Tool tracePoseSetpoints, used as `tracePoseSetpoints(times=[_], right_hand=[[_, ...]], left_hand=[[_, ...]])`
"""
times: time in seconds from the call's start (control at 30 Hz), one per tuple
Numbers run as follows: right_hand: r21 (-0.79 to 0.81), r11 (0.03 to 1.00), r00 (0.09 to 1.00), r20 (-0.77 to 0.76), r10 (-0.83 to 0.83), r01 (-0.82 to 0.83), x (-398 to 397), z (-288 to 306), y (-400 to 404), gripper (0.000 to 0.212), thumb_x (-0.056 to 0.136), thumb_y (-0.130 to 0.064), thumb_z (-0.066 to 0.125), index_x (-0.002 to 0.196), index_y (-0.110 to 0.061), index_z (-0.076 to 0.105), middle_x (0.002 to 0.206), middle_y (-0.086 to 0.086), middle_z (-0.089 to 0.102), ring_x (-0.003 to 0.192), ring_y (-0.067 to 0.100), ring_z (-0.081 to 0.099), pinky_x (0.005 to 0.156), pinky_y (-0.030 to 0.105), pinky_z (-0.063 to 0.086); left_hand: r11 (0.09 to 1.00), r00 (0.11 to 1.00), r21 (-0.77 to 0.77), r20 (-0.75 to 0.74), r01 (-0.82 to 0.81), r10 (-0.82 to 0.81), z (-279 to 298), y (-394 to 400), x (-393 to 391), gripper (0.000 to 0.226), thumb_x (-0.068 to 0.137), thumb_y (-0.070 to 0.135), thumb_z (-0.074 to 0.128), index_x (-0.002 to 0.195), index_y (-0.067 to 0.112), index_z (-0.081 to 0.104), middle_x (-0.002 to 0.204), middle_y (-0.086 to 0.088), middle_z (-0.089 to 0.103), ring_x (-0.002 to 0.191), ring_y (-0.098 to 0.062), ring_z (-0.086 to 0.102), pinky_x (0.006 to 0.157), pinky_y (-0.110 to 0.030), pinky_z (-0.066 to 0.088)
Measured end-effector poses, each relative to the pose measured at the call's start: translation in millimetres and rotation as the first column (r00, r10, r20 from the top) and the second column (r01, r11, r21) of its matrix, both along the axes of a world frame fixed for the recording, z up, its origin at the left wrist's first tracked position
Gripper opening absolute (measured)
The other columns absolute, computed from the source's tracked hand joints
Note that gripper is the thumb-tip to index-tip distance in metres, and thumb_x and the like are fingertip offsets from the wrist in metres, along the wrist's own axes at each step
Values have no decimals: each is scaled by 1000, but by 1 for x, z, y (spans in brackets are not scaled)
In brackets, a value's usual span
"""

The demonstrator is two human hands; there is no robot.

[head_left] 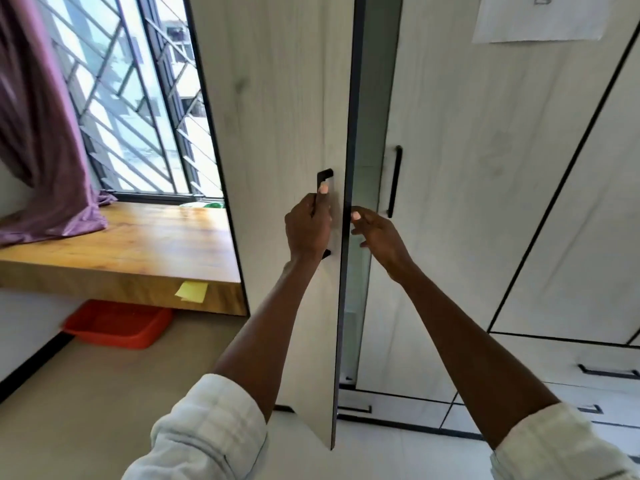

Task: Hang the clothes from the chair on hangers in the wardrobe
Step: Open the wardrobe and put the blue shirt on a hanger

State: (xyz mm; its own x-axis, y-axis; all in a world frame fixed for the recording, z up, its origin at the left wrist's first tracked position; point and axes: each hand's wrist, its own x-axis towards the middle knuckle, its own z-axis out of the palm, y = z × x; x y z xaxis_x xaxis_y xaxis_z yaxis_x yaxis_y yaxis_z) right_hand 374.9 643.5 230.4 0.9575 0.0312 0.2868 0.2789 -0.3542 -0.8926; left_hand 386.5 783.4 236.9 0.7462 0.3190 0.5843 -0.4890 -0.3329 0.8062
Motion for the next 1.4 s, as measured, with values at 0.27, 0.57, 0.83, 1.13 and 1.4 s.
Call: tracePoseSetpoints(times=[0.27,0.57,0.83,1.13,1.4], right_hand=[[202,896,903,-89,420,-397,-55,-16,109,55,84,-57,59,133,-31,59,122,-7,68,110,13,65,93,38,54],[158,886,892,-59,449,-436,-53,-24,261,66,89,-42,67,147,-40,36,148,-14,41,120,2,54,100,34,47],[-26,908,905,-96,415,-419,-41,-35,358,78,93,-37,63,155,-34,16,162,-3,18,138,22,41,111,45,39],[-14,928,923,-104,370,-373,-34,-40,348,71,94,-25,65,151,-40,26,159,-10,25,128,16,51,102,32,46],[-31,983,978,-107,178,-182,-35,-53,300,38,90,-19,69,127,-18,63,117,-1,66,103,17,66,96,39,50]], left_hand=[[985,994,-165,97,-43,59,-4,116,-68,56,103,40,45,64,1,57,50,-14,51,46,-19,47,49,-30,38],[996,999,-76,-6,-39,39,-2,279,-85,51,105,34,45,54,25,45,44,12,44,43,-3,39,48,-19,32],[991,968,-132,-243,22,-54,0,405,-55,83,80,81,49,85,-1,65,88,-25,68,79,-38,67,78,-56,55],[981,970,-176,-210,86,-123,-9,403,-50,87,76,82,55,82,-4,62,81,-30,60,75,-27,52,68,-42,42],[760,761,-243,110,-603,639,-33,327,-90,38,99,35,44,90,1,57,85,-3,54,83,-17,49,77,-33,39]])
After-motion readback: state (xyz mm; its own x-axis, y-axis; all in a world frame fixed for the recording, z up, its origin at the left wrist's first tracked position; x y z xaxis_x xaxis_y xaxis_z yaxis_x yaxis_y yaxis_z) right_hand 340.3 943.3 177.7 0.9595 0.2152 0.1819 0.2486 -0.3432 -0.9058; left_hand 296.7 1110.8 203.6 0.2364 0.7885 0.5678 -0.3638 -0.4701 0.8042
